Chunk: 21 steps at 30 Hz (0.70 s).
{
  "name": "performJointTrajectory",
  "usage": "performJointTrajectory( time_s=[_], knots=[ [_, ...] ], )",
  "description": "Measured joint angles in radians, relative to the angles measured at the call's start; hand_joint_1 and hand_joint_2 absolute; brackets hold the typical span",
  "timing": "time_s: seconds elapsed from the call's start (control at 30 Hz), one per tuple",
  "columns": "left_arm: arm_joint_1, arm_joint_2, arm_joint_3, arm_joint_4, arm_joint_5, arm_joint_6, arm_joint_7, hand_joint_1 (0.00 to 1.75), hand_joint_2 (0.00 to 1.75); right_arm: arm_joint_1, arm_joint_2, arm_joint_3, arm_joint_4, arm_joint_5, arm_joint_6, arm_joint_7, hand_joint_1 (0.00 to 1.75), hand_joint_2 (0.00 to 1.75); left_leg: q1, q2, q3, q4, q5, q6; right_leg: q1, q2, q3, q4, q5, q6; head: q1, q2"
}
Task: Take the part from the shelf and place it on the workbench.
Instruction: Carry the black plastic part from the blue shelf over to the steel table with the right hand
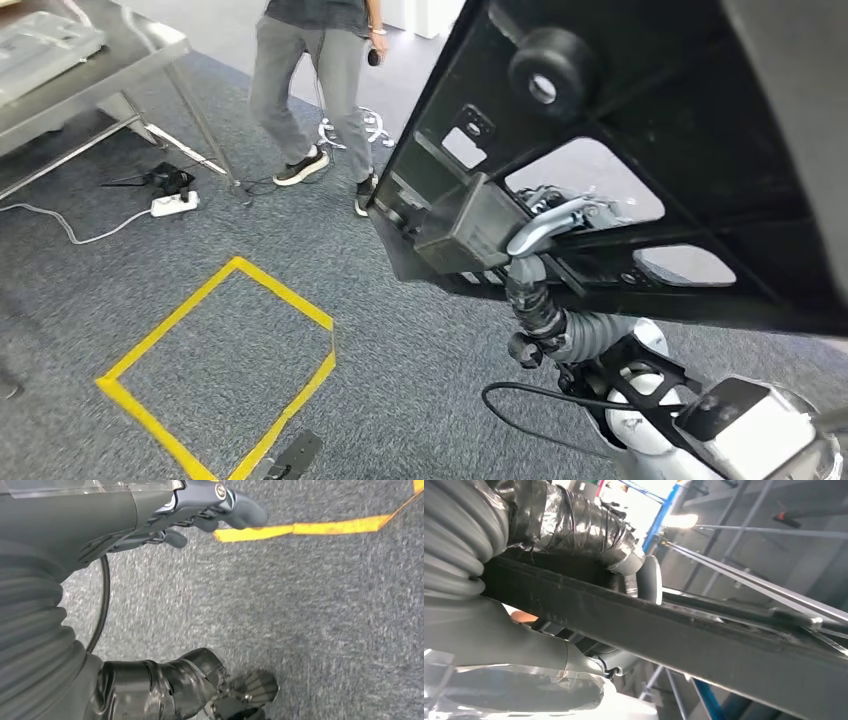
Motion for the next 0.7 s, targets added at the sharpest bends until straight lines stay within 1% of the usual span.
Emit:
performJointTrajectory(
  time_s=[0.03, 0.07, 0.1, 0.13, 0.17, 0.2, 0.27, 0.3, 0.33, 0.37, 0.43, 0.47, 0.5, 0.53, 0.57, 0.6, 0.63, 0.67, 0.7],
  knots=[
    [0.003, 0.001, 0.000, 0.000, 0.001, 0.000, 0.000, 0.00, 1.75, -0.002, 0.000, 0.000, 0.000, 0.000, 0.000, 0.000, 1.75, 1.75, 0.001, 0.005, -0.002, 0.003, -0.001, -0.005, 0.001, -0.011, 0.003, -0.004, 0.001, -0.007, 0.000, 0.000],
    [0.004, 0.003, 0.000, 0.000, 0.003, -0.001, 0.000, 0.00, 1.75, -0.003, 0.001, 0.000, 0.000, 0.000, 0.001, 0.000, 1.75, 1.75, 0.000, 0.025, -0.008, 0.014, -0.007, -0.010, 0.000, -0.022, 0.007, -0.007, 0.001, -0.014, -0.003, 0.000],
    [0.004, 0.004, 0.000, 0.000, 0.003, -0.002, 0.000, 0.00, 1.75, -0.005, 0.001, 0.000, 0.000, 0.000, 0.001, 0.000, 1.75, 1.75, -0.001, 0.056, -0.023, 0.043, -0.021, -0.014, 0.000, -0.035, 0.012, -0.012, 0.001, -0.021, -0.006, 0.000],
    [0.003, 0.004, 0.000, 0.000, 0.002, -0.003, 0.000, 0.00, 1.75, -0.006, 0.001, 0.000, 0.000, 0.000, 0.002, 0.000, 1.75, 1.75, -0.002, 0.091, -0.047, 0.092, -0.044, -0.017, 0.002, -0.048, 0.016, -0.014, 0.000, -0.026, -0.009, 0.000],
    [0.001, 0.004, 0.000, 0.000, 0.001, -0.005, 0.000, 0.00, 1.75, -0.006, 0.001, 0.000, 0.000, 0.000, 0.002, 0.000, 1.75, 1.75, -0.002, 0.113, -0.071, 0.137, -0.065, -0.021, 0.005, -0.058, 0.019, -0.015, -0.002, -0.029, -0.012, 0.000],
    [0.000, 0.004, 0.000, 0.000, 0.000, -0.006, 0.000, 0.00, 1.75, -0.006, 0.001, 0.000, 0.000, 0.000, 0.002, 0.000, 1.75, 1.75, 0.000, 0.123, -0.090, 0.173, -0.081, -0.022, 0.006, -0.065, 0.020, -0.015, -0.003, -0.031, -0.012, 0.000],
    [-0.001, 0.004, 0.000, 0.000, -0.002, -0.008, 0.000, 0.00, 1.75, -0.006, 0.001, 0.000, 0.000, 0.000, 0.002, 0.000, 1.75, 1.75, 0.001, 0.126, -0.109, 0.207, -0.094, -0.023, 0.008, -0.071, 0.020, -0.015, -0.004, -0.032, -0.012, 0.000],
    [0.000, 0.004, 0.000, 0.000, -0.003, -0.009, 0.000, 0.00, 1.75, -0.006, 0.001, 0.000, 0.000, 0.000, 0.002, 0.000, 1.75, 1.75, 0.002, 0.127, -0.123, 0.231, -0.100, -0.023, 0.009, -0.077, 0.021, -0.015, -0.005, -0.032, -0.012, 0.000],
    [0.001, 0.004, 0.000, 0.000, -0.004, -0.012, 0.002, 0.00, 1.75, -0.006, 0.001, 0.000, 0.000, 0.000, 0.002, 0.000, 1.75, 1.75, 0.002, 0.129, -0.129, 0.236, -0.090, -0.022, 0.011, -0.090, 0.023, -0.015, -0.008, -0.032, -0.012, 0.000],
    [0.002, 0.004, 0.000, 0.000, -0.004, -0.019, 0.004, 0.00, 1.75, -0.006, 0.001, 0.000, 0.000, 0.000, 0.002, 0.000, 1.75, 1.75, -0.004, 0.152, -0.107, 0.188, -0.067, -0.015, 0.014, -0.110, 0.029, -0.015, -0.014, -0.030, -0.012, 0.000],
    [0.003, 0.004, 0.000, 0.000, -0.002, -0.031, 0.010, 0.00, 1.75, -0.008, 0.001, 0.000, 0.000, 0.000, 0.003, 0.000, 1.75, 1.75, -0.018, 0.188, -0.039, 0.053, -0.007, 0.004, 0.020, -0.147, 0.042, -0.018, -0.026, -0.022, -0.011, 0.000],
    [0.002, 0.004, 0.000, 0.000, -0.001, -0.034, 0.012, 0.00, 1.75, -0.009, 0.001, 0.000, 0.000, 0.000, 0.003, -0.001, 1.75, 1.75, -0.026, 0.201, -0.011, -0.001, 0.008, 0.013, 0.022, -0.161, 0.048, -0.021, -0.030, -0.016, -0.012, 0.000],
    [0.002, 0.004, 0.000, 0.000, 0.000, -0.035, 0.015, 0.00, 1.75, -0.009, 0.001, 0.000, 0.000, -0.001, 0.003, -0.001, 1.75, 1.75, -0.027, 0.188, -0.011, -0.004, 0.009, 0.017, 0.023, -0.170, 0.051, -0.023, -0.032, -0.011, -0.012, 0.000],
    [0.004, 0.005, 0.000, 0.000, -0.001, -0.035, 0.019, 0.00, 1.75, -0.010, 0.001, 0.000, 0.000, -0.001, 0.003, -0.001, 1.75, 1.75, -0.025, 0.176, -0.007, -0.010, 0.010, 0.022, 0.022, -0.177, 0.054, -0.026, -0.036, -0.005, -0.012, 0.000],
    [0.006, 0.005, 0.000, 0.000, -0.002, -0.034, 0.022, 0.00, 1.75, -0.010, 0.001, 0.000, 0.000, -0.001, 0.004, -0.001, 1.75, 1.75, -0.022, 0.164, -0.001, -0.018, 0.011, 0.027, 0.021, -0.169, 0.056, -0.021, -0.043, 0.000, -0.011, 0.000],
    [0.007, 0.005, 0.000, 0.000, -0.003, -0.032, 0.024, 0.00, 1.75, -0.011, 0.001, 0.000, 0.000, -0.001, 0.004, -0.002, 1.75, 1.75, -0.019, 0.154, 0.007, -0.026, 0.013, 0.033, 0.020, -0.150, 0.050, 0.001, -0.057, 0.003, -0.009, 0.000],
    [0.006, 0.005, 0.000, 0.000, -0.005, -0.029, 0.026, 0.00, 1.75, -0.012, 0.001, 0.000, 0.000, -0.001, 0.004, -0.003, 1.75, 1.75, -0.016, 0.143, 0.015, -0.032, 0.014, 0.039, 0.018, -0.123, 0.030, 0.045, -0.080, 0.005, -0.007, 0.000],
    [0.004, 0.004, 0.000, 0.000, -0.005, -0.025, 0.025, 0.00, 1.75, -0.011, 0.001, 0.000, 0.001, -0.002, 0.003, -0.003, 1.75, 1.75, -0.016, 0.132, 0.018, -0.033, 0.013, 0.043, 0.017, -0.095, 0.000, 0.107, -0.106, 0.005, -0.005, 0.000],
    [0.002, 0.004, 0.000, 0.000, -0.004, -0.021, 0.022, 0.00, 1.75, -0.010, 0.001, 0.000, 0.001, -0.002, 0.003, -0.003, 1.75, 1.75, -0.016, 0.121, 0.020, -0.033, 0.012, 0.047, 0.017, -0.080, -0.039, 0.174, -0.130, 0.005, -0.004, 0.000]
  ],
)
